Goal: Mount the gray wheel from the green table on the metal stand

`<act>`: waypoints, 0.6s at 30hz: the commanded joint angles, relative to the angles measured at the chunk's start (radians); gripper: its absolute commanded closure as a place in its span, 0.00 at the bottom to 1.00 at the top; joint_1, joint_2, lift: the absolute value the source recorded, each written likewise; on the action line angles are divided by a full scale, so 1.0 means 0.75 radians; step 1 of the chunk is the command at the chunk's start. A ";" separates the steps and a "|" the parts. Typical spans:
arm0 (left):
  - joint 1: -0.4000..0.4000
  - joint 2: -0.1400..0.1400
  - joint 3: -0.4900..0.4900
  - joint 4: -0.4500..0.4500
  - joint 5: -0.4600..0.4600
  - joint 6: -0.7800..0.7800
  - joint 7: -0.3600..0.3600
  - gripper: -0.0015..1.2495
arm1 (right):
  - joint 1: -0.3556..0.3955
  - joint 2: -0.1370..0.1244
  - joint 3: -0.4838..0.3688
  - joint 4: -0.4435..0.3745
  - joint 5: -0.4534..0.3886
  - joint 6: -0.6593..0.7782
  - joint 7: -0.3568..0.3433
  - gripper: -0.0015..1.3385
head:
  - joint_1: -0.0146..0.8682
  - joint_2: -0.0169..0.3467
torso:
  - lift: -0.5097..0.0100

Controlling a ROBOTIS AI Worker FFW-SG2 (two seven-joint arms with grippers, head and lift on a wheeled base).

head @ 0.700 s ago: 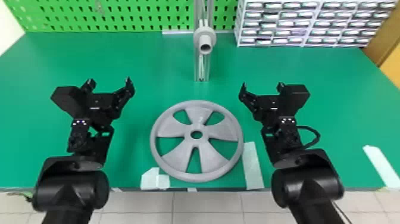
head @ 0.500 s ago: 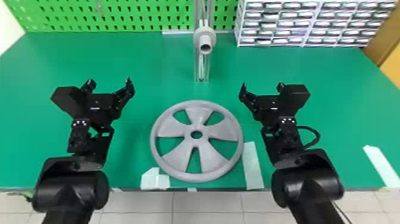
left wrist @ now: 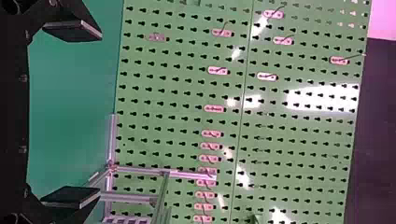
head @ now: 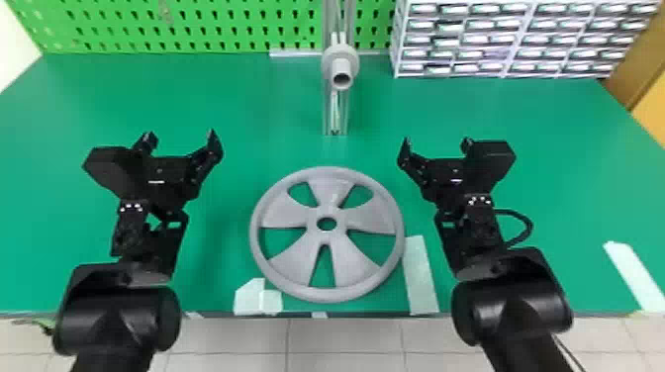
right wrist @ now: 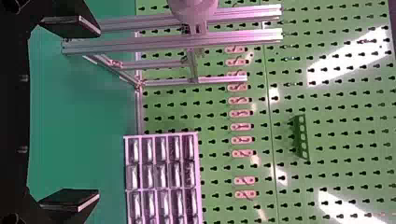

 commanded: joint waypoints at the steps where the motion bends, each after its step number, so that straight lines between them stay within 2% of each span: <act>1: 0.009 0.000 0.003 0.000 -0.007 -0.026 0.001 0.09 | 0.011 0.013 -0.021 -0.053 0.027 0.083 -0.001 0.07 | 1.00 0.19 | 0.80; 8: 0.013 0.000 0.007 0.000 -0.016 -0.047 0.001 0.09 | 0.027 0.007 -0.001 -0.180 -0.005 0.259 -0.074 0.07 | 1.00 0.19 | 0.80; 18: 0.011 0.000 0.007 0.000 -0.030 -0.063 0.003 0.09 | 0.000 0.013 -0.003 -0.374 -0.065 0.705 -0.089 0.06 | 1.00 0.19 | 0.80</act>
